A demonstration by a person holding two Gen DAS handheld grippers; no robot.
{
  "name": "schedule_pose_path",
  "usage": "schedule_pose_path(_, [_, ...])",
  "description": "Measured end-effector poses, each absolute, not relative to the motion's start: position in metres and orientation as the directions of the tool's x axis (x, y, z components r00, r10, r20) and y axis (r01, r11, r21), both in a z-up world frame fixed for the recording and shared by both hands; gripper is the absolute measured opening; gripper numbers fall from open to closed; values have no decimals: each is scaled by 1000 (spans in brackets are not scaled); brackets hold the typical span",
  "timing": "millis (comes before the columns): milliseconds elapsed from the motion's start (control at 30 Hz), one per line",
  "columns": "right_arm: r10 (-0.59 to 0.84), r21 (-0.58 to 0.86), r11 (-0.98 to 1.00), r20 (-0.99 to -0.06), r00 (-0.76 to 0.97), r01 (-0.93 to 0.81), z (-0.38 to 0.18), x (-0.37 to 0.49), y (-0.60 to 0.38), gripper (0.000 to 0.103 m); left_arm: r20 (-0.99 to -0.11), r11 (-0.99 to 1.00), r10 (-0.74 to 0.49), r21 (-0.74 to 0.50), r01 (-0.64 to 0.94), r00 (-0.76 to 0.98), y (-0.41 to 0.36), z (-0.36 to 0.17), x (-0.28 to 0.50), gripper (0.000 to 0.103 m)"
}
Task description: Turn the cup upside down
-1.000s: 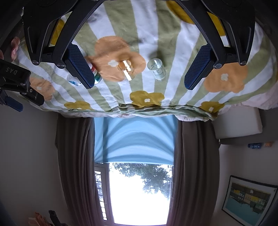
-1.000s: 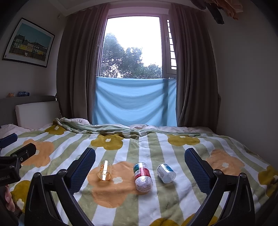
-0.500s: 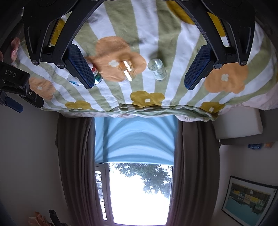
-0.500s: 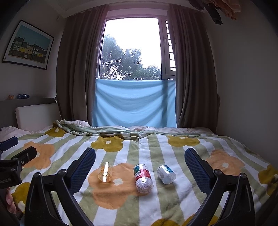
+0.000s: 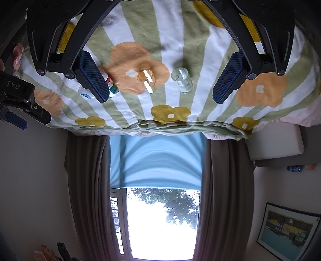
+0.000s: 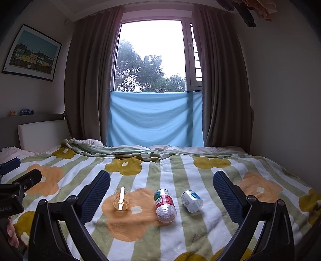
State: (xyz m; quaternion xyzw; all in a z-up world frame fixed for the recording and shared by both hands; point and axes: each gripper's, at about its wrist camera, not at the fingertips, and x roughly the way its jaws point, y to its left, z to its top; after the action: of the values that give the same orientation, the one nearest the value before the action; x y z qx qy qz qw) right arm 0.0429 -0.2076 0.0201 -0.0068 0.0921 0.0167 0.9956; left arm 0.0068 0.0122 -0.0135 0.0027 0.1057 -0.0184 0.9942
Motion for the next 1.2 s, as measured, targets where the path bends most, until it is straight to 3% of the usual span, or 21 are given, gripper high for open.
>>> schedule_pose_path(367, [29,2,1000,-184,982,-29,20,52,-219,103,-218,999,-33,-30,27,975,14,-16,16,103])
schedule_pose_path(500, [47,-19,998,-233,971,-53,27,88,-239,103,-242,1000,-24,-25,19,970,12,-19,25,103])
schedule_pose_path(667, [52,-93,991,-374,926,-93,23,165,-268,103,-267,999,-11,-35,1,964,11,-21,36,103])
schedule_pose_path(833, [116,-49,983,-587,801,-178,-17,247,-297,103,-291,999,16,-40,-29,957,11,-21,46,103])
schedule_pose_path(967, [76,-94,973,-727,682,-208,-58,307,-307,103,-308,998,29,-42,-44,951,10,-21,53,103])
schedule_pose_path(1200, [58,-99,953,-867,495,-285,-123,365,-304,102,-366,998,37,-35,-53,930,5,-30,67,103])
